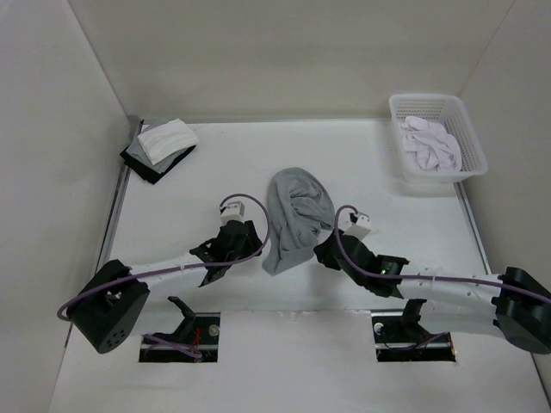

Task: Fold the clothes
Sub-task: Flatten the tank top out

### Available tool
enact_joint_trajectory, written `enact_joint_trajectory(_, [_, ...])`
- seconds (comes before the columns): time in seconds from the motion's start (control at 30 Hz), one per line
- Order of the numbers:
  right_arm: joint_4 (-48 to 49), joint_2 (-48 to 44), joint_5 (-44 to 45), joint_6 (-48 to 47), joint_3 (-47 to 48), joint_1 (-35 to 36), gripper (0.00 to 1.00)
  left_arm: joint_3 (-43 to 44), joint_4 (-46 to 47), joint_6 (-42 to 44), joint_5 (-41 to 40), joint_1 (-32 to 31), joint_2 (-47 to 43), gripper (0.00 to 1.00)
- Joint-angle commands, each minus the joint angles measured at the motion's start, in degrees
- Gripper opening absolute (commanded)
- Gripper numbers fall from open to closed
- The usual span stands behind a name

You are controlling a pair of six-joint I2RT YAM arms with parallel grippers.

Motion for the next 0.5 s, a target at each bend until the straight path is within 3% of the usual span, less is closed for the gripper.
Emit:
enact_joint_trajectory(0.0, [-3.26,-0.20,-3.74,-6.43,4.80,5.09,0.28,3.43,4.94,0.38,0.59,-0.32,2.17,0.43])
enact_joint_trajectory(0.1, [-1.25,6.39,-7.37,-12.05,11.40,9.75,0.27,3.26,5.47,-0.49,0.06,1.17,1.30,0.40])
enact_joint_trajectory(0.27, [3.33,22.19,-8.95,-19.27,20.54,12.13,0.46,-0.95,4.50,-3.92,0.41,7.49,-6.59,0.40])
enact_joint_trajectory(0.47, [3.16,34.69,-7.64,-25.25,29.42,13.19,0.50,-5.70,0.46,-6.56,4.36,16.72,-19.60,0.40])
